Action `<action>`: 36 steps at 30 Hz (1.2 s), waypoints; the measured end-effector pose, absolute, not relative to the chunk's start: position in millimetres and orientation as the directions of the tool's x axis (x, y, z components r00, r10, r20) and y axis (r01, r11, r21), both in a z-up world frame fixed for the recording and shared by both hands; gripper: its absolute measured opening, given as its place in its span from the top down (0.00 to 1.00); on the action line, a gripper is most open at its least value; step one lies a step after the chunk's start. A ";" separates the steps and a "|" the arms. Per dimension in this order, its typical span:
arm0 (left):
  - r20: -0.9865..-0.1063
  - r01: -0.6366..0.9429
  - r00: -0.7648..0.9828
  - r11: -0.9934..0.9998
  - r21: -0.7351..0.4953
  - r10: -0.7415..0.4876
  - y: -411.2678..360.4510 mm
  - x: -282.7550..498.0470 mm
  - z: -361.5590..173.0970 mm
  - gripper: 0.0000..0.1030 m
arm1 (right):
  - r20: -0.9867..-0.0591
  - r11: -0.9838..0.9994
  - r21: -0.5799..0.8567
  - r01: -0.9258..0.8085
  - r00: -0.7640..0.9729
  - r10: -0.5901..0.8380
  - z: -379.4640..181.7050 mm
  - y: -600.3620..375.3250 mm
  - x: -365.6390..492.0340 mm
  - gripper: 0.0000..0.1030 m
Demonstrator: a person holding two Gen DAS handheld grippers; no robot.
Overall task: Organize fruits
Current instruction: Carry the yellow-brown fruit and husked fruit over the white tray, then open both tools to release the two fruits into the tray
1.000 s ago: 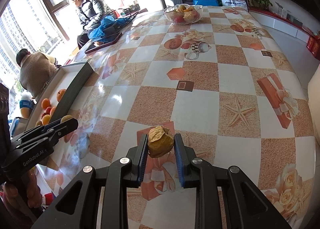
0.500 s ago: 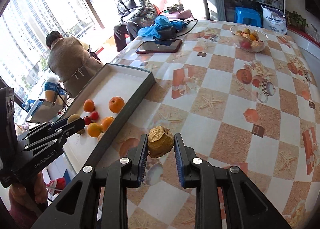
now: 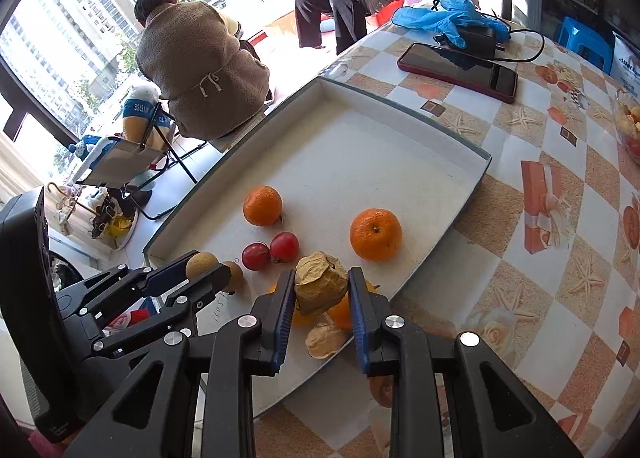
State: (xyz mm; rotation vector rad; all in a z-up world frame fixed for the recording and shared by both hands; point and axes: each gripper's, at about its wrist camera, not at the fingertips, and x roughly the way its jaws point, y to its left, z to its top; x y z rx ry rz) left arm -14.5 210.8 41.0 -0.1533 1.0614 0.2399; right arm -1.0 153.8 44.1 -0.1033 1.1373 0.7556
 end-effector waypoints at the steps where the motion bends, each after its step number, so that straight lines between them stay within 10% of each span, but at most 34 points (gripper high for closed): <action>1: -0.879 -0.270 0.461 0.963 -0.009 0.121 211.9 -13.3 39.0 0.73 | -0.850 0.754 0.296 -0.587 0.198 0.488 41.6 157.8 1.2 0.74; 4: -0.883 -0.269 0.454 0.963 -0.008 0.120 213.2 -12.1 34.6 0.68 | -0.864 0.749 0.310 -0.586 0.155 0.479 33.4 165.9 6.6 0.73; 8: -0.878 -0.282 0.457 0.959 0.009 0.142 212.6 -14.1 34.6 0.25 | -0.887 0.754 0.251 -0.607 0.168 0.430 31.3 174.9 3.2 0.70; 11: -0.869 -0.280 0.475 0.960 0.004 0.142 211.7 -16.2 38.0 0.20 | -0.887 0.753 0.223 -0.619 0.190 0.420 35.9 174.5 -0.5 0.11; 12: -0.869 -0.276 0.476 0.961 -0.002 0.135 211.2 -16.2 38.9 0.19 | -0.885 0.754 0.208 -0.623 0.209 0.417 38.8 173.8 -2.0 0.04; 16: -0.882 -0.285 0.449 0.958 0.008 0.141 209.8 -14.9 39.6 0.00 | -0.886 0.768 0.151 -0.622 0.259 0.384 50.0 171.3 -4.4 0.04; 36: -0.916 -0.282 0.379 0.959 0.020 0.130 193.9 -13.9 40.5 0.00 | -0.941 0.793 0.088 -0.603 0.211 0.265 43.3 162.3 -3.4 0.01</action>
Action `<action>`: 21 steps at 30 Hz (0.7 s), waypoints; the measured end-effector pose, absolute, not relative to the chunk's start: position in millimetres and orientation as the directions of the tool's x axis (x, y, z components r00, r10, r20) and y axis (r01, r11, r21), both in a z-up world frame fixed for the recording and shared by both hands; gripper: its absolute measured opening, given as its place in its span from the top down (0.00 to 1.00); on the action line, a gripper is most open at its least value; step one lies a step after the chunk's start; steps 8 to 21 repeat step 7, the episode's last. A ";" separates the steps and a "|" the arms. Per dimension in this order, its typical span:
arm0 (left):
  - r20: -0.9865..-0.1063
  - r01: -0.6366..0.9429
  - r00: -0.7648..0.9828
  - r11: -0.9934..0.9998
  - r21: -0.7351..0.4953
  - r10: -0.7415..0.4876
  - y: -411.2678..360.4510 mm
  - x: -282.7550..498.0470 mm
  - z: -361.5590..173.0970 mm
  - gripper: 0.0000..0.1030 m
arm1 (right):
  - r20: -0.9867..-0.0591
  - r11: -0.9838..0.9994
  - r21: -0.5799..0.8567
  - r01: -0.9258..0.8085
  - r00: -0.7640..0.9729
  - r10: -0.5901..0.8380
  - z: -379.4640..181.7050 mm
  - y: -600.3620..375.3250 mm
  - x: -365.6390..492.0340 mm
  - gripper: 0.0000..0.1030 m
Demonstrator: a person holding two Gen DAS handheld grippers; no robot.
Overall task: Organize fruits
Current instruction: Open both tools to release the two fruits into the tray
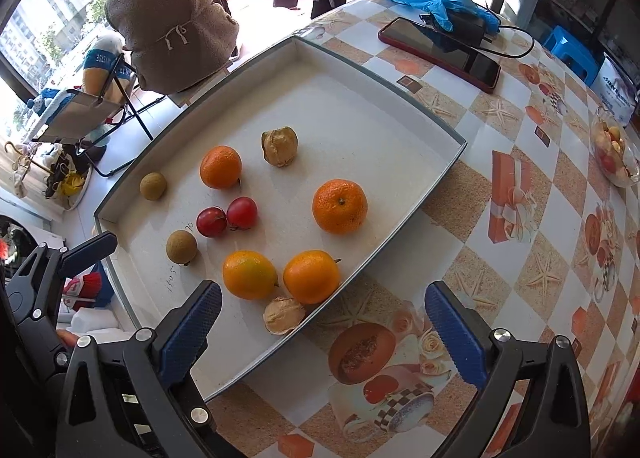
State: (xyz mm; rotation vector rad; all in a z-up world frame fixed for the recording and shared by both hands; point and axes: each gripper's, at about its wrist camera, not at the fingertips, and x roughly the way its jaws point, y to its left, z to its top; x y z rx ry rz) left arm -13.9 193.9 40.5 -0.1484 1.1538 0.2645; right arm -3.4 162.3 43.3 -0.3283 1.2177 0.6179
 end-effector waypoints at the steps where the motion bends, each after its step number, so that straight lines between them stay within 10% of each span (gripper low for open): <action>1: -0.916 -0.285 0.380 0.958 0.015 0.128 194.2 -13.9 40.9 0.00 | -0.941 0.793 0.090 -0.602 0.209 0.266 43.1 161.7 -3.6 0.01; 21: -0.911 -0.253 0.396 0.967 0.010 0.113 188.7 -16.2 42.5 0.00 | -0.941 0.793 0.093 -0.602 0.206 0.267 41.8 159.9 -5.9 0.01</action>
